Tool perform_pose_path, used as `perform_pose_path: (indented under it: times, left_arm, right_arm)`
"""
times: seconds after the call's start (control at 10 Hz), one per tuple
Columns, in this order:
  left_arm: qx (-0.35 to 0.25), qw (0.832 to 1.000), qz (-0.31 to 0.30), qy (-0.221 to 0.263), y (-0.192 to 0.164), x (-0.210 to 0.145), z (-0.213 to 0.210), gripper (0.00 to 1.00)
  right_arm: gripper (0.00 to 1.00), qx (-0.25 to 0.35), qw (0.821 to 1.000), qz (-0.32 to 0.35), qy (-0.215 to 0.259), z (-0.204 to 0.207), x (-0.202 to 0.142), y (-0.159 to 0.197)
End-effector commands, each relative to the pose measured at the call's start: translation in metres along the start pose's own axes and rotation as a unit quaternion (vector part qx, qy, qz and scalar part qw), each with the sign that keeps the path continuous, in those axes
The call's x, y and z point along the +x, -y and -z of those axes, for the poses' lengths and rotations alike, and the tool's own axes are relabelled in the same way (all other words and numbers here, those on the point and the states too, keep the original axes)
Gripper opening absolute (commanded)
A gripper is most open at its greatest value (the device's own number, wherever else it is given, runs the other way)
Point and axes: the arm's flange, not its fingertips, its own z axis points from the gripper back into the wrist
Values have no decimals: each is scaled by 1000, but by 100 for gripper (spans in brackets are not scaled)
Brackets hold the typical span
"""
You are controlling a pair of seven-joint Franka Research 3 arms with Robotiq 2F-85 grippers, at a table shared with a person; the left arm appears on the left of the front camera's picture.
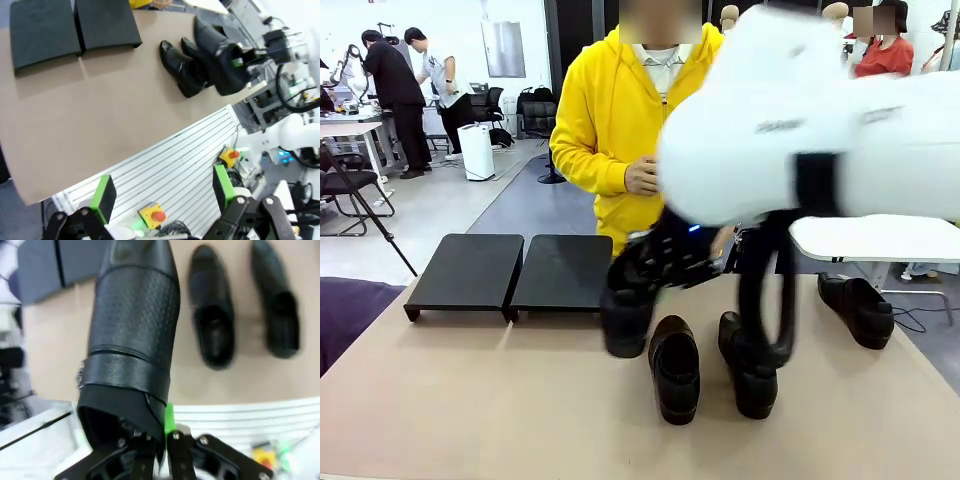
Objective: Organize the shoes by placing them on the stand.
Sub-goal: Pick up one Shoe and place it in the middle of the table.
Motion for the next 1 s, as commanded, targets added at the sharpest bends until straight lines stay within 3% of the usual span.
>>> perform_pose_path:
  times: [0.0, 0.3, 0.5, 0.9]
  left_arm:
    - [-10, 1000, 6, 2, -1, 0, 0, 100]
    - [-10, 1000, 6, 2, -1, 0, 0, 100]
    - [-10, 1000, 6, 2, -1, 0, 0, 100]
    - [-10, 1000, 6, 2, -1, 0, 0, 100]
  right_arm:
    - [0, -20, 999, -29, -6, 44, 34, -27]
    - [0, -2, 996, -82, -45, 119, 36, -25]
    - [0, 16, 995, -56, -82, 151, 36, -19]
    - [0, 11, 995, -29, -98, 188, 29, -17]
